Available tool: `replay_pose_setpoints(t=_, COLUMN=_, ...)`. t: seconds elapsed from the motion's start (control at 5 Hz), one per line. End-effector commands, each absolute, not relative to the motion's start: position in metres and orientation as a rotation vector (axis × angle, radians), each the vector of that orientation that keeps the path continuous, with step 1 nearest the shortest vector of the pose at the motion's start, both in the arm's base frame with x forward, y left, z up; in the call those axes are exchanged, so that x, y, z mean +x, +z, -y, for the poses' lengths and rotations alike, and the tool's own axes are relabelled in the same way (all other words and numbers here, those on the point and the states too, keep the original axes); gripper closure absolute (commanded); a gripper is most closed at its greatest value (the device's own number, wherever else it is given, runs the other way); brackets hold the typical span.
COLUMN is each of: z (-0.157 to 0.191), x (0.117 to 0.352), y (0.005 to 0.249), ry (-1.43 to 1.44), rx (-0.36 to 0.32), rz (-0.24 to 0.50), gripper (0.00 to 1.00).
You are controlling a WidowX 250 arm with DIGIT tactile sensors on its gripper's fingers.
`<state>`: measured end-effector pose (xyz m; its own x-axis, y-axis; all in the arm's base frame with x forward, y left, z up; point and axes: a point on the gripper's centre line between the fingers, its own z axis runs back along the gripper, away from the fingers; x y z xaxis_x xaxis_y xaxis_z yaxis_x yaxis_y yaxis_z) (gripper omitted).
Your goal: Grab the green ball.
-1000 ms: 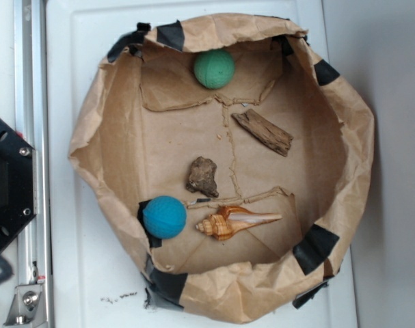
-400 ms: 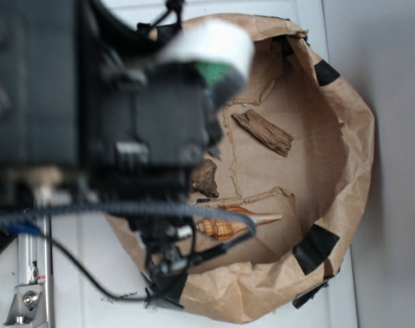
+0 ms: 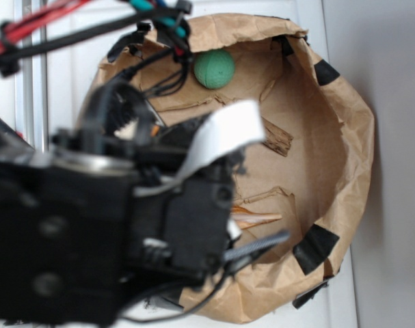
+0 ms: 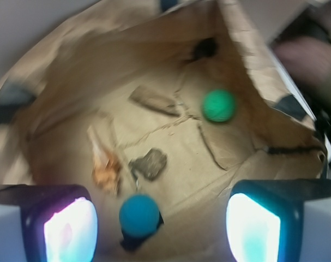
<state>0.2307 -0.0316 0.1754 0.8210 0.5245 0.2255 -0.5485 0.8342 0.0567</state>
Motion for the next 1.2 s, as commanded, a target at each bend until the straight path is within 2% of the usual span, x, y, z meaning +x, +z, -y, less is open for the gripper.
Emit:
replay_pose_setpoints(t=0.0, z=0.010, x=0.250, y=0.166, ry=0.847, rx=-0.001, rz=0.358, gripper=0.00)
replay_pose_setpoints(t=0.2, z=0.012, x=0.243, y=0.162, ry=0.846, rx=-0.039, rz=0.391, gripper=0.00)
replay_pose_setpoints(t=0.4, z=-0.002, x=0.245, y=0.145, ry=0.898, rx=-0.010, rz=0.365, gripper=0.00)
replay_pose_setpoints(t=0.6, z=-0.013, x=0.265, y=0.132, ry=0.967, rx=0.041, rz=0.305, gripper=0.00)
replay_pose_setpoints(t=0.8, z=-0.013, x=0.269, y=0.126, ry=1.084, rx=0.083, rz=0.220, gripper=0.00)
replay_pose_setpoints(t=1.0, z=-0.022, x=0.271, y=0.121, ry=1.128, rx=0.087, rz=0.192, gripper=0.00)
